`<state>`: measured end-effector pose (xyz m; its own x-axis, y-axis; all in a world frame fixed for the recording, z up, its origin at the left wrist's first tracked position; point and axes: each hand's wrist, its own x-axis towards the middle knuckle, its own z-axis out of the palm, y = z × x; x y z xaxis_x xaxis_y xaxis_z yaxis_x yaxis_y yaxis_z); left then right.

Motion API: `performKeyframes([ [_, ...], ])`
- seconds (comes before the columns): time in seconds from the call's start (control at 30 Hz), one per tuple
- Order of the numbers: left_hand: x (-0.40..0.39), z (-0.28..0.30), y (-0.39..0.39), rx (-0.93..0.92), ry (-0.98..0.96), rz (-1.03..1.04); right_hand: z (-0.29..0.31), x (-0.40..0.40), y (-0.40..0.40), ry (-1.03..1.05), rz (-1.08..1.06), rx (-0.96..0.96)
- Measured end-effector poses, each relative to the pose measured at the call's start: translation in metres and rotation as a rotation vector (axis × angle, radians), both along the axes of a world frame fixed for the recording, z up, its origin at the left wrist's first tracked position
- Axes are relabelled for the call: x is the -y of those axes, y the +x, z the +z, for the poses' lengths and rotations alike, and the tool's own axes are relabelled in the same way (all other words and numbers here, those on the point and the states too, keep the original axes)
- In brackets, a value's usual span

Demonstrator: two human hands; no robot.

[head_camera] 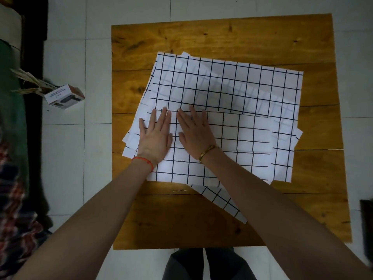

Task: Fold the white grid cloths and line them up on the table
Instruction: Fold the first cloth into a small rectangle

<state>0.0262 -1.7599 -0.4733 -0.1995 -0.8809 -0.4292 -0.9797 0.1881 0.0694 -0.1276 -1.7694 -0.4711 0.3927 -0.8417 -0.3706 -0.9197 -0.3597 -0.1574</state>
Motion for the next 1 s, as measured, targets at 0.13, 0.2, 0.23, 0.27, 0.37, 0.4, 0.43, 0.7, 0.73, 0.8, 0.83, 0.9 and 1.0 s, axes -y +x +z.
performKeyframes([
  [0.13, 0.001, -0.003, 0.004, 0.009, 0.006, -0.004, -0.001, -0.008, -0.017, -0.007, -0.084, -0.022],
  [0.2, 0.0, -0.004, 0.006, 0.022, 0.007, -0.014, -0.002, -0.015, -0.036, -0.007, -0.145, -0.031],
  [0.23, 0.0, -0.005, 0.007, 0.023, 0.011, -0.017, -0.003, -0.019, -0.048, -0.014, -0.175, -0.04],
  [0.27, 0.0, -0.005, 0.007, 0.022, 0.018, -0.016, -0.004, -0.023, -0.061, -0.021, -0.204, -0.054],
  [0.37, 0.0, -0.005, 0.007, 0.021, 0.027, -0.011, -0.004, -0.034, -0.099, -0.057, -0.329, -0.097],
  [0.4, 0.001, -0.005, 0.007, 0.022, 0.027, -0.013, -0.003, -0.038, -0.111, -0.064, -0.382, -0.102],
  [0.43, 0.001, -0.004, 0.007, 0.023, 0.027, -0.016, -0.003, -0.041, -0.123, -0.065, -0.427, -0.108],
  [0.7, 0.001, -0.002, 0.006, 0.028, 0.033, -0.023, -0.002, -0.054, -0.172, -0.053, -0.574, -0.124],
  [0.73, 0.001, -0.001, 0.005, 0.032, 0.04, -0.021, -0.001, -0.054, -0.172, -0.051, -0.571, -0.116],
  [0.8, 0.002, 0.002, 0.003, 0.031, 0.053, -0.012, 0.0, -0.052, -0.17, -0.046, -0.579, -0.097],
  [0.83, 0.002, 0.003, 0.002, 0.016, 0.057, -0.001, 0.001, -0.051, -0.17, -0.044, -0.588, -0.085],
  [0.9, 0.001, 0.007, 0.0, -0.077, 0.037, 0.059, 0.004, -0.05, -0.167, -0.05, -0.595, -0.06],
  [1.0, -0.01, 0.015, -0.002, -0.289, -0.134, 0.254, 0.013, -0.052, -0.158, -0.097, -0.559, -0.019],
])
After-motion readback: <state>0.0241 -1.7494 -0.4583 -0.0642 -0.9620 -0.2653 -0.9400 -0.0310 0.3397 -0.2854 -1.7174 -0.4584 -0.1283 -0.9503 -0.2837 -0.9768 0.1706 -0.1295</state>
